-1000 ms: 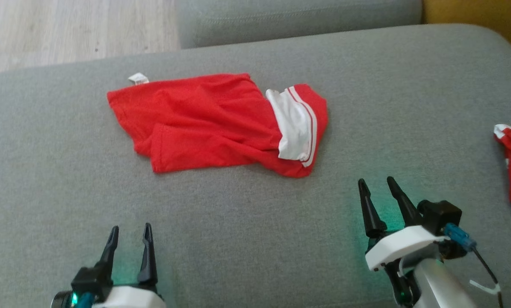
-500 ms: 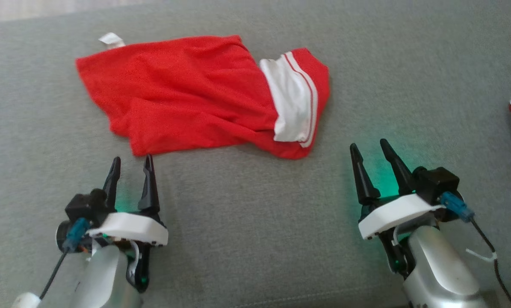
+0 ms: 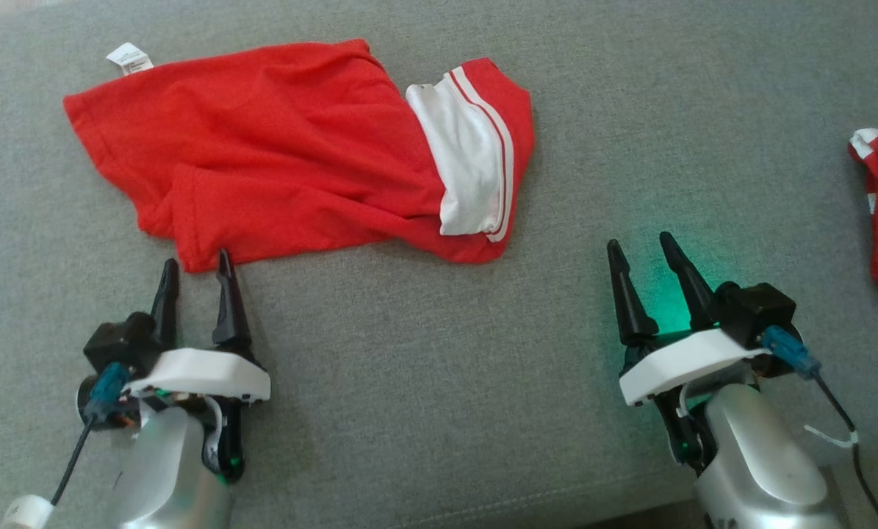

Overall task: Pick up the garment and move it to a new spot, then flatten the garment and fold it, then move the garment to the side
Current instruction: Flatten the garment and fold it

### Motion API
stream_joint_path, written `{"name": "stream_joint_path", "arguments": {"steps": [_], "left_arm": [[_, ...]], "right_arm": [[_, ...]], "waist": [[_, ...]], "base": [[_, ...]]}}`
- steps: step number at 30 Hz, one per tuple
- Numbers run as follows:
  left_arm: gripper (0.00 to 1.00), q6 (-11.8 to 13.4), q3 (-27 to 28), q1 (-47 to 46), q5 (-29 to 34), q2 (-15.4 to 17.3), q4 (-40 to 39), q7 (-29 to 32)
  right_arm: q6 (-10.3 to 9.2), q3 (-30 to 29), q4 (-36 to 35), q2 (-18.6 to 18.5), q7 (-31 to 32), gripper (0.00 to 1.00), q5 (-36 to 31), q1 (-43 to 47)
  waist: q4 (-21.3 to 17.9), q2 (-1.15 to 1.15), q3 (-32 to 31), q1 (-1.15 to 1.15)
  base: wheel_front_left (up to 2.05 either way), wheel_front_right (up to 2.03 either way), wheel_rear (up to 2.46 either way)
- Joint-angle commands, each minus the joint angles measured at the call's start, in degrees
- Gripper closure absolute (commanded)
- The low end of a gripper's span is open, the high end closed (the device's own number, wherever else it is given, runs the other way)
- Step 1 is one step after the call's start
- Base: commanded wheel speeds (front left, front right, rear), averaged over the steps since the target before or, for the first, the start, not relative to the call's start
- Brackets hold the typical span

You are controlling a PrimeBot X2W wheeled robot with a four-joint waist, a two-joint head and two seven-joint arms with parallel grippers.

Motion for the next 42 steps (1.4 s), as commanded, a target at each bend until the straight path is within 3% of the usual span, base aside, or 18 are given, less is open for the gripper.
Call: {"name": "stream_joint_path", "arguments": {"steps": [1, 2, 8, 17, 22, 27, 29, 30, 42], "left_arm": [[0.57, -0.52, 1.27, -1.36, -0.49, 0.49, 0.43, 0.16], [1.0, -0.53, 1.21, -1.47, -0.31, 0.49, 0.37, 0.16], [1.0, -0.56, 1.73, -0.46, -1.72, 0.49, -4.11, 0.16], [1.0, -0.45, 1.65, 8.44, -2.98, 0.49, -13.46, 0.16], [1.0, -0.12, 1.4, 14.01, -2.23, 0.49, -13.67, 0.16], [1.0, 1.85, 1.13, 16.3, -3.2, 0.49, -11.97, 0.16], [0.37, 2.44, 0.27, 16.23, -3.36, 0.49, -11.69, 0.16], [0.0, 2.73, -0.33, 16.06, -3.53, 0.49, -11.55, 0.16], [0.0, 4.13, -5.93, 13.19, -4.17, 0.49, -13.5, 0.16]], "right_arm": [[-0.04, 1.06, -1.79, 0.12, -0.37, 0.0, -0.36, -1.7], [-0.04, 1.03, -1.74, 0.12, -0.37, 0.0, -0.37, -1.77], [-0.04, 0.37, -1.4, 0.12, -0.37, 0.0, -0.25, -1.51], [-0.04, 0.5, -1.0, 0.12, -0.37, 0.0, 0.9, 0.62], [-0.04, 1.82, -1.25, 0.12, -0.37, 0.0, 1.95, 1.48], [-0.04, 2.42, -1.22, 0.12, -0.37, 0.0, 1.76, 1.69], [-0.04, 3.36, -1.43, 0.12, -0.37, 0.0, 1.53, 1.37], [-0.04, 4.16, -1.63, 0.12, -0.37, 0.0, 1.52, 1.11], [-0.04, 14.91, -2.55, 0.12, -0.37, 0.0, 4.51, -5.78]], "waist": [[0.02, 0.0, 0.07, 0.0], [0.07, 0.0, 0.14, 0.0], [1.64, 0.0, -1.09, 0.0], [8.25, 0.0, -7.16, 0.0], [10.63, 0.0, -9.21, 0.0], [11.86, 0.0, -9.37, 0.0], [12.24, 0.0, -9.12, 0.0], [12.43, 0.0, -8.98, 0.0], [14.54, 0.0, -7.04, 0.0]], "base": [[0.0, 0.0, 0.0], [0.0, 0.0, 0.0], [0.0, 0.0, 0.0], [0.0, 0.0, 0.0], [0.0, 0.0, 0.0], [0.0, 0.0, 0.0], [0.0, 0.0, 0.0], [0.0, 0.0, 0.0], [0.0, 0.0, 0.0]]}}
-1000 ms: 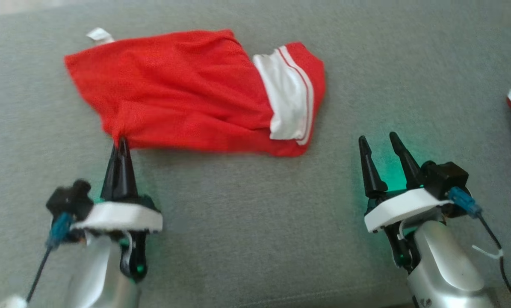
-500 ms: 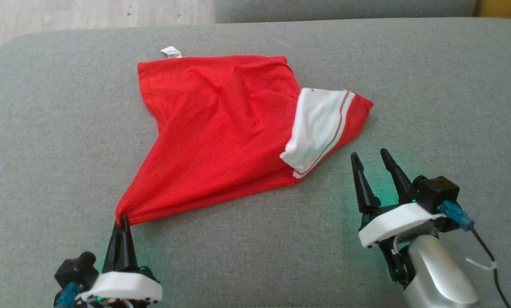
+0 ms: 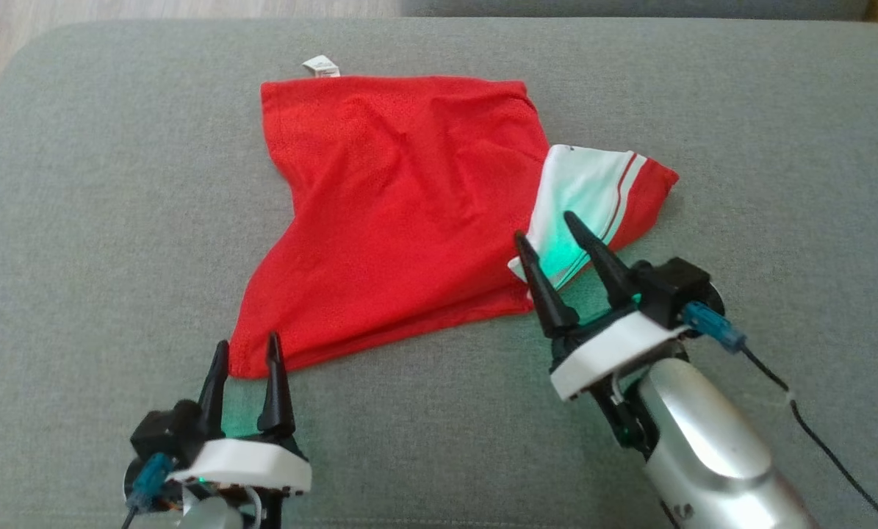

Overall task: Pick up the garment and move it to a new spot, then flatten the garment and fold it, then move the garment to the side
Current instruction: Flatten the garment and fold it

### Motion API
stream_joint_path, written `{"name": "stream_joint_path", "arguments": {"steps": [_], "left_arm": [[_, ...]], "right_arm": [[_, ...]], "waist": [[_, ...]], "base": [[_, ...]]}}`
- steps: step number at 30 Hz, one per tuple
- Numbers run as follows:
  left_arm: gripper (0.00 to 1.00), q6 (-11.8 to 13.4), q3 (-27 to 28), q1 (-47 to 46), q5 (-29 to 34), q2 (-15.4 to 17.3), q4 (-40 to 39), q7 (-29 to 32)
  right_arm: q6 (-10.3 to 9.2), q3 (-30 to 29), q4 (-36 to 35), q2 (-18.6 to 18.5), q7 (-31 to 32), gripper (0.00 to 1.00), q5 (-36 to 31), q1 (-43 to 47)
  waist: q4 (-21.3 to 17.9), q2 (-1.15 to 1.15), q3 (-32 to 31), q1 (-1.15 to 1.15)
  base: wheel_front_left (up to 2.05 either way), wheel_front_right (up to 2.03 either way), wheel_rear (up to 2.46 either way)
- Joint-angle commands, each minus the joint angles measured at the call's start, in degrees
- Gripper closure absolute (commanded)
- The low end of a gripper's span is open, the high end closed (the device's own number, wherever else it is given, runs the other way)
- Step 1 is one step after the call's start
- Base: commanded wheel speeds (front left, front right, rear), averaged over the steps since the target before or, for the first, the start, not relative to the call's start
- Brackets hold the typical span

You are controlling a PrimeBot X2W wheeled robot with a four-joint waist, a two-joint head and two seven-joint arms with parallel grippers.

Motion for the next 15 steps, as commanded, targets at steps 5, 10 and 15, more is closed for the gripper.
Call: {"name": "stream_joint_path", "arguments": {"steps": [5, 10, 15], "left_arm": [[0.0, 0.21, 0.82, -1.48, -0.31, 0.68, -1.08, -0.3], [0.0, 0.27, 0.6, -1.3, -0.63, 0.68, -0.7, -0.3], [0.0, 0.36, 0.55, -1.76, -0.81, 0.68, -0.61, -0.3]], "right_arm": [[-0.04, 2.43, 2.83, 0.19, -0.37, 0.0, -0.38, -3.22], [-0.04, 2.92, 7.72, 0.19, -0.37, 0.0, -0.54, -4.56], [-0.04, 2.79, 9.65, 0.19, -0.37, 0.01, 0.01, -5.15]], "waist": [[0.43, 0.0, 0.19, 0.0], [0.66, 0.0, 0.11, 0.0], [0.74, 0.0, 0.22, 0.0]], "base": [[0.0, 0.0, 0.0], [0.0, 0.0, 0.0], [0.0, 0.0, 0.0]]}}
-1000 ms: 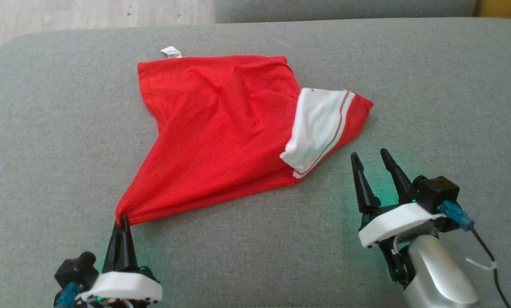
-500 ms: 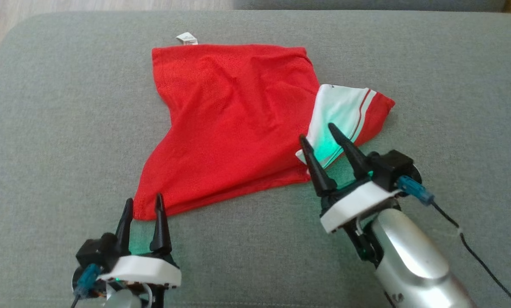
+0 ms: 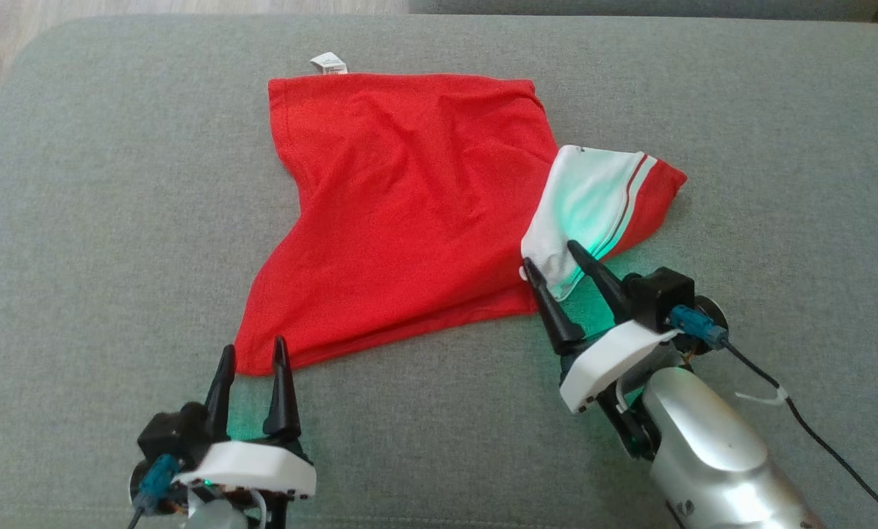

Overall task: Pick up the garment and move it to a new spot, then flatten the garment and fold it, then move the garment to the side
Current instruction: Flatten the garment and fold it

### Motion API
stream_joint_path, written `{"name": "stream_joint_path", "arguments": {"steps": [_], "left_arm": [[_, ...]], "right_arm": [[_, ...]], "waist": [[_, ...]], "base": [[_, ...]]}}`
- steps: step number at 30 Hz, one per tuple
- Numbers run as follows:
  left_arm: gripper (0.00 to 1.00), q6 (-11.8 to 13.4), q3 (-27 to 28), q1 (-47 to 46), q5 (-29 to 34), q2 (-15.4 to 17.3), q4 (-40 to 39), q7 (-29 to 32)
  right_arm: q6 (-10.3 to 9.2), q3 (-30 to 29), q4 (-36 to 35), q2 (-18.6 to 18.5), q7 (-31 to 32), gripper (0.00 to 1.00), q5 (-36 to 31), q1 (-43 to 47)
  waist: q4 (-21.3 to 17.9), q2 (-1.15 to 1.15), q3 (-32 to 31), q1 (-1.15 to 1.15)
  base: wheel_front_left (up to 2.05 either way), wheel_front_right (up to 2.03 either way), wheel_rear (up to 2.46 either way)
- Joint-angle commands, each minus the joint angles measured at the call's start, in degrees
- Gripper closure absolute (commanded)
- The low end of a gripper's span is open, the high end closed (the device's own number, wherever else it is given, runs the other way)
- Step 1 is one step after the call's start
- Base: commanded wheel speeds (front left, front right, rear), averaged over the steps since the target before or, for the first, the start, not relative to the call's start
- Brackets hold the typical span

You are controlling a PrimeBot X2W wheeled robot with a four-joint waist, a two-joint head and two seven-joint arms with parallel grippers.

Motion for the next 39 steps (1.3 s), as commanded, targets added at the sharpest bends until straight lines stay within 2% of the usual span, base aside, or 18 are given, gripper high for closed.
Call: {"name": "stream_joint_path", "arguments": {"steps": [1, 2, 3, 4, 5, 9, 15, 16, 17, 18, 24, 28, 33, 39], "left_arm": [[0.0, 0.36, 1.52, -1.82, -0.29, 0.65, -1.32, -0.3], [0.0, 0.38, 1.47, -1.87, -0.33, 0.65, -1.32, -0.3], [0.0, 0.38, 1.42, -1.93, -0.34, 0.65, -1.3, -0.3], [0.0, 0.37, 1.35, -1.97, -0.26, 0.65, -1.25, -0.3], [0.0, 0.36, 1.12, -2.09, 0.6, 0.65, -1.2, -0.3], [0.0, 0.39, 1.77, -1.89, 1.54, 0.65, -1.4, -0.3], [0.0, -0.29, 2.47, -1.06, 2.28, 0.65, -1.1, -0.3], [0.0, -0.37, 2.41, -1.02, 2.27, 0.65, -0.97, -0.3], [0.0, -0.42, 2.3, -0.99, 2.22, 0.65, -0.84, -0.3], [0.0, -0.47, 2.14, -1.0, 2.25, 0.65, -0.69, -0.3], [0.0, -0.41, 2.11, -1.03, 2.28, 0.65, -0.09, -0.3], [0.0, -0.44, 2.16, -0.97, 2.47, 0.65, 0.2, -0.3], [0.0, -0.46, 1.65, -1.24, 2.43, 0.65, 0.34, -0.3], [0.0, 1.06, 2.33, -1.04, 4.78, 0.65, -1.27, -0.3]], "right_arm": [[-0.04, 0.89, -0.71, 0.38, -0.37, 0.11, 0.54, -2.26], [-0.04, 0.98, -0.36, 0.38, -0.37, 0.26, 0.73, -2.41], [-0.04, 1.08, 0.01, 0.38, -0.37, 0.46, 1.04, -2.56], [-0.04, 1.19, 0.33, 0.38, -0.37, 0.58, 1.38, -2.74], [-0.04, 1.3, 0.65, 0.38, -0.37, 1.0, 1.69, -2.98], [-0.04, -1.18, -0.91, 0.38, -0.37, 1.0, 2.6, -3.56], [-0.04, -10.17, -6.68, 0.38, -0.37, 1.0, 2.2, 1.68], [-0.04, -11.91, -7.32, 0.38, -0.37, 0.94, 2.28, 3.25], [-0.04, -13.78, -7.81, 0.38, -0.37, 0.27, 2.64, 4.91], [-0.04, -15.64, -8.24, 0.38, -0.37, 0.0, 3.07, 6.67], [-0.04, -24.6, -9.6, 0.38, -0.37, 0.0, 1.91, 14.35], [-0.04, -25.6, -11.59, 0.38, -0.37, 0.0, -0.48, 14.23], [-0.04, -23.74, -13.39, 0.38, -0.37, 0.0, -4.0, 11.76], [-0.04, -22.72, -16.15, 0.38, -0.37, 0.0, -8.71, 10.3]], "waist": [[0.02, 0.0, -0.02, 0.0], [0.04, 0.0, 0.0, 0.0], [0.05, 0.0, -0.01, 0.0], [0.05, 0.0, -0.01, 0.0], [0.0, 0.0, 0.03, 0.0], [-1.13, 0.0, 0.0, 0.0], [-4.21, 0.0, -0.54, 0.0], [-4.8, 0.0, -0.72, 0.0], [-5.34, 0.0, -0.85, 0.0], [-5.87, 0.0, -0.99, 0.0], [-8.83, 0.0, -1.71, 0.0], [-9.74, 0.0, -2.13, 0.0], [-9.44, 0.0, -2.5, 0.0], [-8.01, 0.0, -2.92, 0.0]], "base": [[0.0, 0.0, 0.0], [0.0, 0.0, 0.0], [0.0, 0.0, 0.0], [0.0, 0.0, 0.0], [0.0, 0.0, 0.0], [0.0, 0.0, 0.0], [0.0, 0.0, 0.0], [0.0, 0.0, 0.0], [0.0, 0.0, 0.0], [0.0, 0.0, 0.0], [0.0, 0.0, 0.0], [0.0, 0.0, 0.0], [0.0, 0.0, 0.0], [0.0, 0.0, 0.0]]}}
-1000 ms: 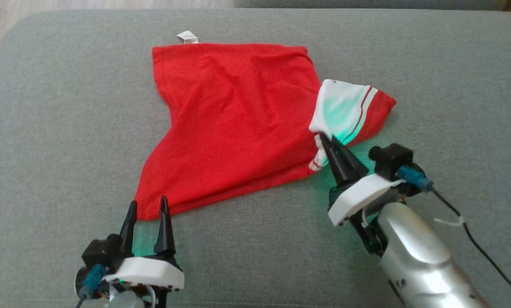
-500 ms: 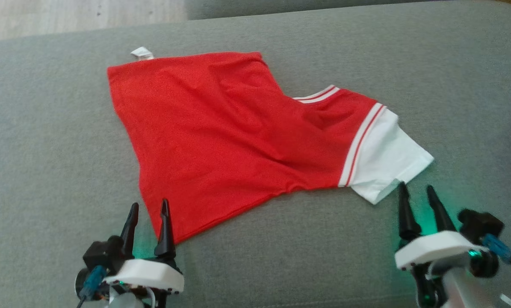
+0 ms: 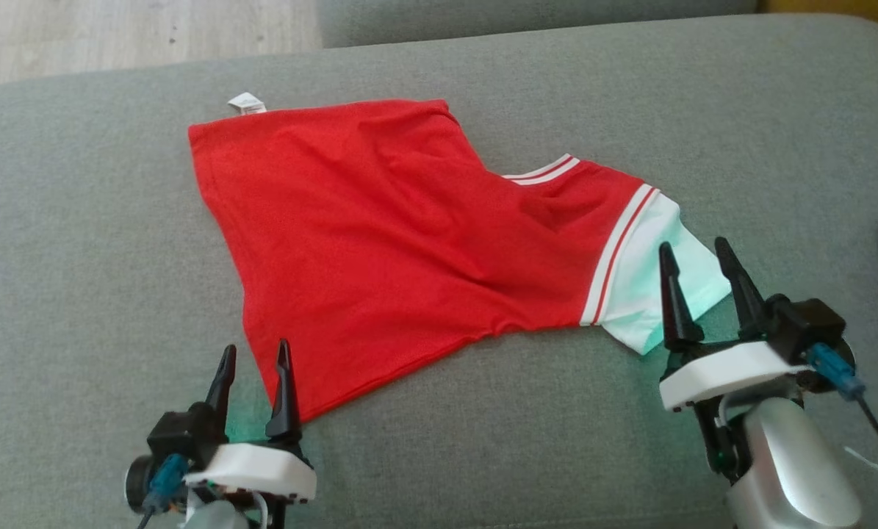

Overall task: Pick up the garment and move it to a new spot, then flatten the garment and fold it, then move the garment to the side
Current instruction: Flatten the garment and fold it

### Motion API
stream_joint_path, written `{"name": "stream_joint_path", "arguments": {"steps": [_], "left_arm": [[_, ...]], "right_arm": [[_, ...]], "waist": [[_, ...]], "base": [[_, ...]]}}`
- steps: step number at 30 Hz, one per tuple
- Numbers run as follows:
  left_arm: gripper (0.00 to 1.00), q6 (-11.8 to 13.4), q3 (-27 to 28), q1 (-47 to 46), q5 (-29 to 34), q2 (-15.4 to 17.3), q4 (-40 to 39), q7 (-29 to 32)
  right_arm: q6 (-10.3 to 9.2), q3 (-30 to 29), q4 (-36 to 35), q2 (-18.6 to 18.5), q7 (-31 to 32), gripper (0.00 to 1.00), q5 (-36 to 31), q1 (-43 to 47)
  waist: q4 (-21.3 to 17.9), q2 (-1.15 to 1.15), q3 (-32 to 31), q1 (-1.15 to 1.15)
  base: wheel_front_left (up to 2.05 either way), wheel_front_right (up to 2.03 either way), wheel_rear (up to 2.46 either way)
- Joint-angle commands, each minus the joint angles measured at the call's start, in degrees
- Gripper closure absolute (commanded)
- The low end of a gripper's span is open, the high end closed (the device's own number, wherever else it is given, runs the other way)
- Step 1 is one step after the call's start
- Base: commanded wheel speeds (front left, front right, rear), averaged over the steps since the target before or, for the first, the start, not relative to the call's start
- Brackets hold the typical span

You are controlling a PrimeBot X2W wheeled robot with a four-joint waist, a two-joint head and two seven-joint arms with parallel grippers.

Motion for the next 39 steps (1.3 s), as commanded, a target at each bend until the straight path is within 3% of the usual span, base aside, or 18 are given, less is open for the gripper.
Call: {"name": "stream_joint_path", "arguments": {"steps": [1, 11, 24, 30, 39], "left_arm": [[0.0, 0.41, 2.32, -0.92, 1.02, 0.56, -2.01, -0.3], [0.0, 0.96, 4.94, 3.43, 5.02, 0.56, -2.88, -0.3], [0.0, 0.27, 5.67, 6.56, 4.13, 0.56, -3.67, -0.3], [0.0, -2.33, 2.13, 5.18, -1.15, 0.56, 0.32, -0.3], [0.0, -3.76, -3.17, 1.41, -9.4, 0.56, 11.01, -0.3]], "right_arm": [[-0.04, 1.52, -2.01, -0.01, -0.38, 0.0, -0.71, -1.55], [-0.04, 3.08, 0.2, -0.01, -0.38, 0.0, -4.49, 2.54], [-0.04, 3.92, 1.33, -0.01, -0.38, 0.0, -4.29, 4.62], [-0.04, 4.02, 1.04, -0.01, -0.38, 0.0, -3.76, 3.96], [-0.04, 3.04, 0.98, -0.01, -0.38, 0.0, -4.06, 2.7]], "waist": [[0.2, 0.0, -0.29, 0.0], [-0.69, 0.0, -4.47, 0.0], [-1.34, 0.0, -7.1, 0.0], [-1.79, 0.0, -4.84, 0.0], [-3.29, 0.0, -1.93, 0.0]], "base": [[0.0, 0.0, 0.0], [0.0, 0.0, 0.0], [0.0, 0.0, 0.0], [0.0, 0.0, 0.0], [0.0, 0.0, 0.0]]}}
